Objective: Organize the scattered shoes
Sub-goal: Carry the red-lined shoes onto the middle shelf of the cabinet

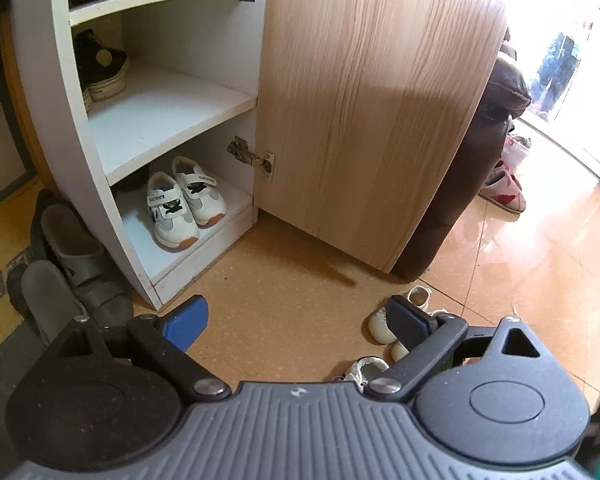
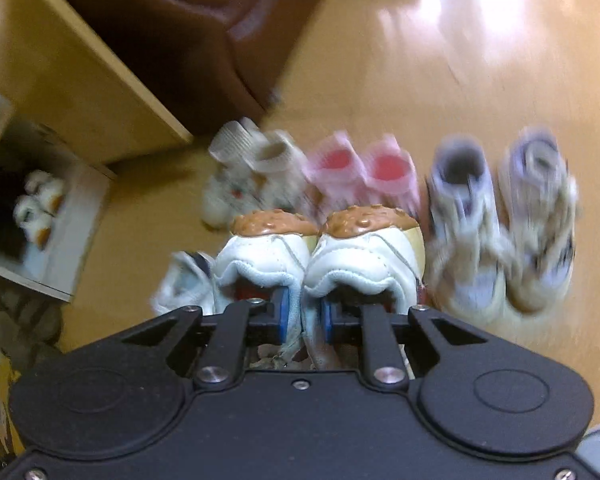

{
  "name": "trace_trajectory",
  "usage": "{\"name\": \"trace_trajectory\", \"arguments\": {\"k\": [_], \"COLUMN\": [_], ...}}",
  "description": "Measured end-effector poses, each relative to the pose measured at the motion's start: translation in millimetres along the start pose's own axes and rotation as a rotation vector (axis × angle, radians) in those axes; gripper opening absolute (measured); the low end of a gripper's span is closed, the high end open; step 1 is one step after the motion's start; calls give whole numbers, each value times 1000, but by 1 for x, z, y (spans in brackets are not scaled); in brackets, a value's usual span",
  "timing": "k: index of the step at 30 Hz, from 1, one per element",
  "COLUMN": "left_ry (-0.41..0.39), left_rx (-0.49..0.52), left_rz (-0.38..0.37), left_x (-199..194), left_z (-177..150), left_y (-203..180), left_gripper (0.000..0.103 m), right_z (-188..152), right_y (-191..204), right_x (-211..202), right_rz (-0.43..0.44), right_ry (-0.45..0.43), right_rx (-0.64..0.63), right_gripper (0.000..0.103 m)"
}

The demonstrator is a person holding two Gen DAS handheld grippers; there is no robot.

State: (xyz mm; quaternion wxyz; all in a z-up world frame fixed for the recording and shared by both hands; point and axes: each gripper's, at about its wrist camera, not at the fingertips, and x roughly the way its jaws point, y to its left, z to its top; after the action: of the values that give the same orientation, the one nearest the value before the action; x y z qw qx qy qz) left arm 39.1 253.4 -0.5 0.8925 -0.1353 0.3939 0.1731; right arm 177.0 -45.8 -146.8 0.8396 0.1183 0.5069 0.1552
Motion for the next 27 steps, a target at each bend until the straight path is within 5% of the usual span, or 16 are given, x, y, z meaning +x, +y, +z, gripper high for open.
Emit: {"name": "trace_trajectory", "arguments": {"k": [12,27], "left_ry": [-7,1], "left_rx": [-67,-122], "left_rz": [38,32], "left_x": [-9,-7], "left_z": [-6,-3], "left_y": [44,68], "left_gripper": [96,96], "right_z": [103,178], "right_y": [141,323], "right_x": [-78,-80], "right_rz": [259,471], "right_ry": [-229,-299], "right_rx": [-317,-589], "right_gripper": [17,17]}}
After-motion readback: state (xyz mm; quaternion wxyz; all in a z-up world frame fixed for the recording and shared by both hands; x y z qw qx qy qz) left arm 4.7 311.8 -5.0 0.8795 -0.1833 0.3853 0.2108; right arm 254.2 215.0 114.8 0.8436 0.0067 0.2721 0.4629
